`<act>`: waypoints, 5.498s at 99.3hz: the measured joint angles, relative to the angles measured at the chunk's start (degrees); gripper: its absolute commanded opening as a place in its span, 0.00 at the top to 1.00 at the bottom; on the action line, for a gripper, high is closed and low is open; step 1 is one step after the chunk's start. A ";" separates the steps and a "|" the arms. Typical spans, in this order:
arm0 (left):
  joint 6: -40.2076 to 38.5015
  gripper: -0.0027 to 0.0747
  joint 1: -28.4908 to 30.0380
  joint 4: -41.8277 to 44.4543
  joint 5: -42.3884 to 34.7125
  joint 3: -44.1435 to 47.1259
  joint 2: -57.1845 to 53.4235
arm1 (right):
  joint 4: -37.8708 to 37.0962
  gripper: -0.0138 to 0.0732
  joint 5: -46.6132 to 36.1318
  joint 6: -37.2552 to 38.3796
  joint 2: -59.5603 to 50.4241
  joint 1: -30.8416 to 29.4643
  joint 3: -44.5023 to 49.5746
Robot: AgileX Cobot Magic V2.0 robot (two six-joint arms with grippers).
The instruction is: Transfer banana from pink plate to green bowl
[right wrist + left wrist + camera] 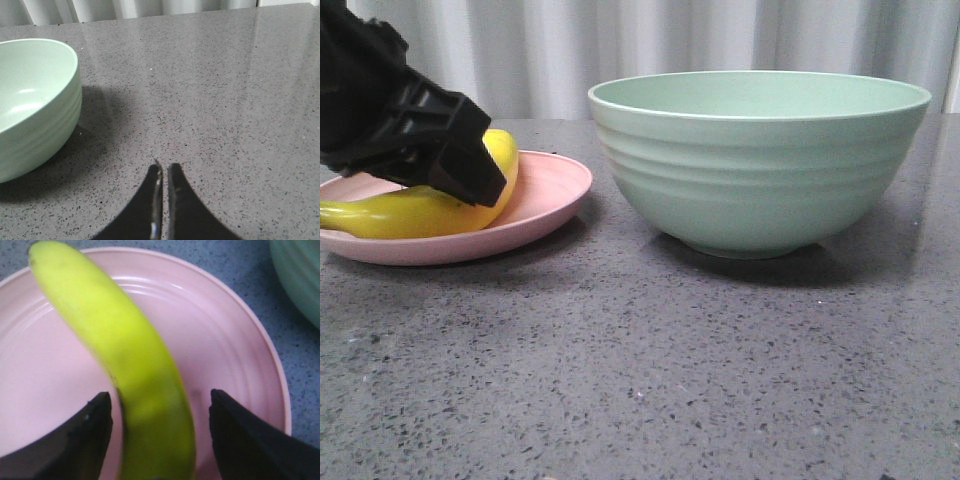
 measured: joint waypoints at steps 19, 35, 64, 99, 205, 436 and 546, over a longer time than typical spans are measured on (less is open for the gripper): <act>0.00 0.48 0.00 0.03 0.00 0.00 0.37 | 0.00 0.91 0.13 0.00 0.00 0.00 0.00; 0.00 0.60 0.00 0.03 0.94 0.00 0.37 | 0.00 0.91 0.13 0.00 0.00 0.00 0.00; 0.00 0.73 0.00 0.13 1.17 0.00 0.37 | 0.00 0.91 0.16 0.00 0.00 0.00 0.00; 0.00 0.74 -0.67 0.16 1.96 -1.72 -1.64 | 1.00 0.91 4.59 0.00 1.15 0.00 -3.15; 0.00 0.73 -22.78 -2.39 2.91 -3.96 -13.45 | 20.11 0.36 12.53 -0.74 43.65 21.56 -38.68; -0.10 0.41 -23.96 -3.66 -1.32 -4.06 -19.98 | 17.59 0.71 1.23 -0.89 63.97 13.53 -44.84; -0.10 0.99 -23.96 -3.80 -1.88 -2.79 -27.27 | 4.51 0.92 4.03 -0.89 50.87 13.87 -43.73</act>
